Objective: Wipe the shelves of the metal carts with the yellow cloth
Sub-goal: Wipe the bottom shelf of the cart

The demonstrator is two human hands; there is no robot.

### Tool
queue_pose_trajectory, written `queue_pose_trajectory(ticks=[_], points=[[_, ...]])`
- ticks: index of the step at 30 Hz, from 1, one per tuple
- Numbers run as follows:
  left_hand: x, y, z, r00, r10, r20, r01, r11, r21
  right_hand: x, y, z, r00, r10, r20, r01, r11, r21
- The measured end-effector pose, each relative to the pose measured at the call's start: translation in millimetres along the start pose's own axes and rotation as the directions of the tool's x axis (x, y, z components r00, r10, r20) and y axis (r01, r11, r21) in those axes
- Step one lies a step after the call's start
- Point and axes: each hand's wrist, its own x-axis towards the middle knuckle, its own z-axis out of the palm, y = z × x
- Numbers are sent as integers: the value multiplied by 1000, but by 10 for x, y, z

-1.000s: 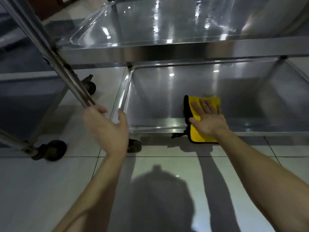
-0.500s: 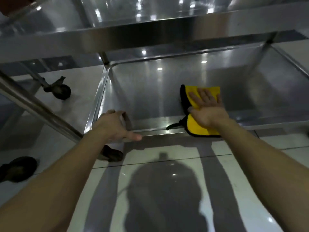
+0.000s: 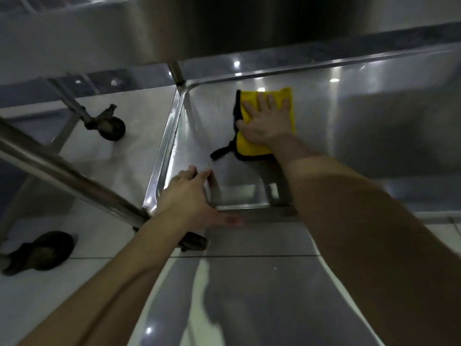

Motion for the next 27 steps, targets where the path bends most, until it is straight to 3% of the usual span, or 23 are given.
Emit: queue_pose_trajectory(ticks=[5, 11, 14, 17, 20, 24, 27], points=[[-54, -7, -11, 999, -13, -32, 13, 1000, -8, -739, -520, 182, 981, -194, -20, 195, 979, 68], [-76, 7, -46, 999, -51, 1, 51, 998, -43, -1552, 20, 190, 970, -241, -22, 242, 967, 73], [-117, 27, -64, 998, -52, 27, 53, 998, -40, -1782, 815, 139, 988, -156, 12, 155, 985, 71], [-159, 58, -70, 1000, -27, 12, 28, 999, -34, -1946, 1676, 50, 999, 30, 13, -30, 999, 43], [-205, 92, -47, 1000, -21, -1, 20, 1000, -21, -2020, 2020, 33, 979, 204, -2, -204, 978, 32], [-192, 92, -31, 999, -34, -10, 34, 999, -8, -1881, 1336, 127, 962, 272, 21, -273, 962, 19], [-183, 67, -47, 999, -48, -5, 48, 999, -23, -1794, 348, 206, 999, 36, 5, -36, 999, 28]])
